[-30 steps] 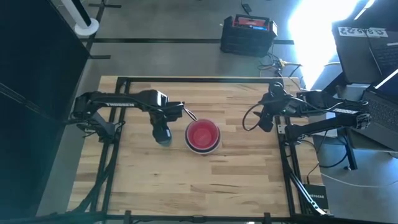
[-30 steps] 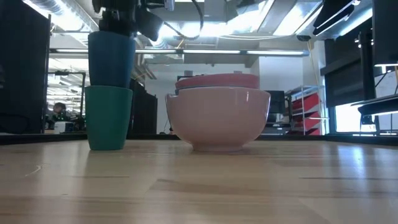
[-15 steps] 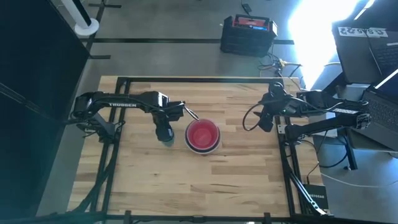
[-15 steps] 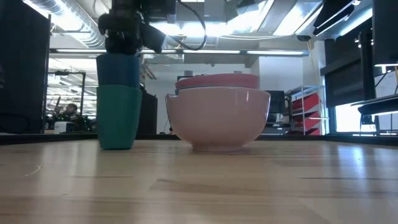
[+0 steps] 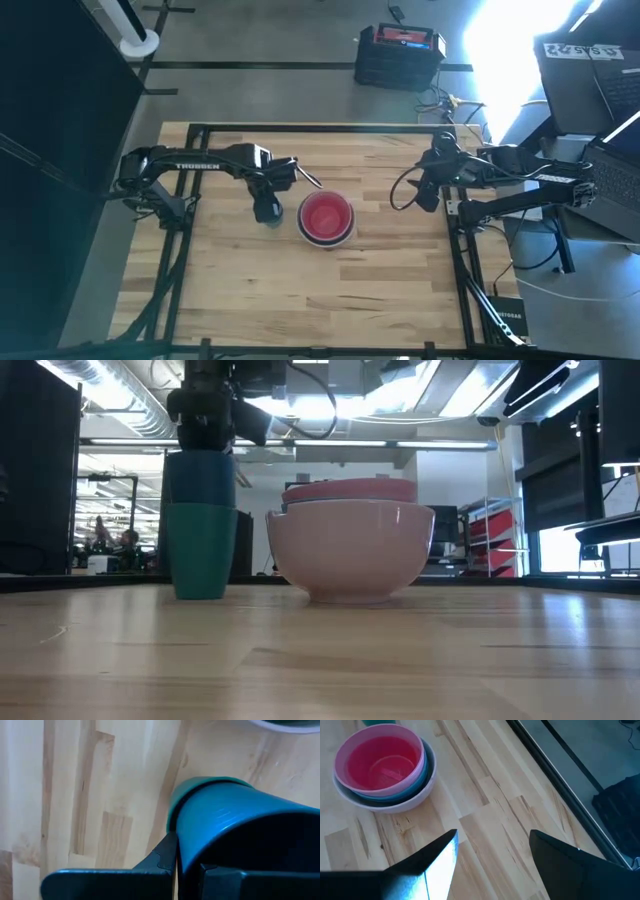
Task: Nest bowls inside each other
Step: Stack the blue cup on top of the green cup, then return to Home Position
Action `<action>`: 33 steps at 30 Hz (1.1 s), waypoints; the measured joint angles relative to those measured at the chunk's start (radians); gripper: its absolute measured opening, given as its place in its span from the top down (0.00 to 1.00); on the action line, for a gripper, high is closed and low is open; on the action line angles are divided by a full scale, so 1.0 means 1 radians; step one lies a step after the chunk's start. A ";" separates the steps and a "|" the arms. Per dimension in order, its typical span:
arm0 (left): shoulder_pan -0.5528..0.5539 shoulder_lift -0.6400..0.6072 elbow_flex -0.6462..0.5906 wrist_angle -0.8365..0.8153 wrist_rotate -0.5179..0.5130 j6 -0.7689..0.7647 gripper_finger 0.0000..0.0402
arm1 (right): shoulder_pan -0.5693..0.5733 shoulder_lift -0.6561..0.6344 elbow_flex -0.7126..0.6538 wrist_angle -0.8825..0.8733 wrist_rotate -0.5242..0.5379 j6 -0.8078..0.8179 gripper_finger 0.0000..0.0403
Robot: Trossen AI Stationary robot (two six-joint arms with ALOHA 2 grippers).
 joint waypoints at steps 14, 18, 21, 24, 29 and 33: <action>-0.001 0.000 0.016 -0.035 0.004 0.004 0.75 | 0.000 0.000 0.000 0.000 0.000 0.000 0.42; -0.030 -0.045 0.075 -0.096 0.002 0.009 0.80 | 0.000 -0.018 0.000 0.001 -0.051 0.017 0.50; -0.060 -0.092 0.120 -0.142 0.001 0.014 0.86 | 0.000 -0.032 0.000 0.002 -0.092 0.031 0.57; -0.090 -0.139 0.165 -0.189 0.000 0.019 0.92 | 0.000 -0.047 0.001 0.003 -0.134 0.044 0.63; -0.130 -0.258 0.202 -0.231 -0.001 0.030 0.99 | 0.000 -0.096 0.001 0.010 -0.206 0.061 0.90; -0.123 -0.434 0.124 -0.148 -0.007 0.010 1.00 | 0.000 -0.214 -0.011 0.134 -0.219 0.078 0.98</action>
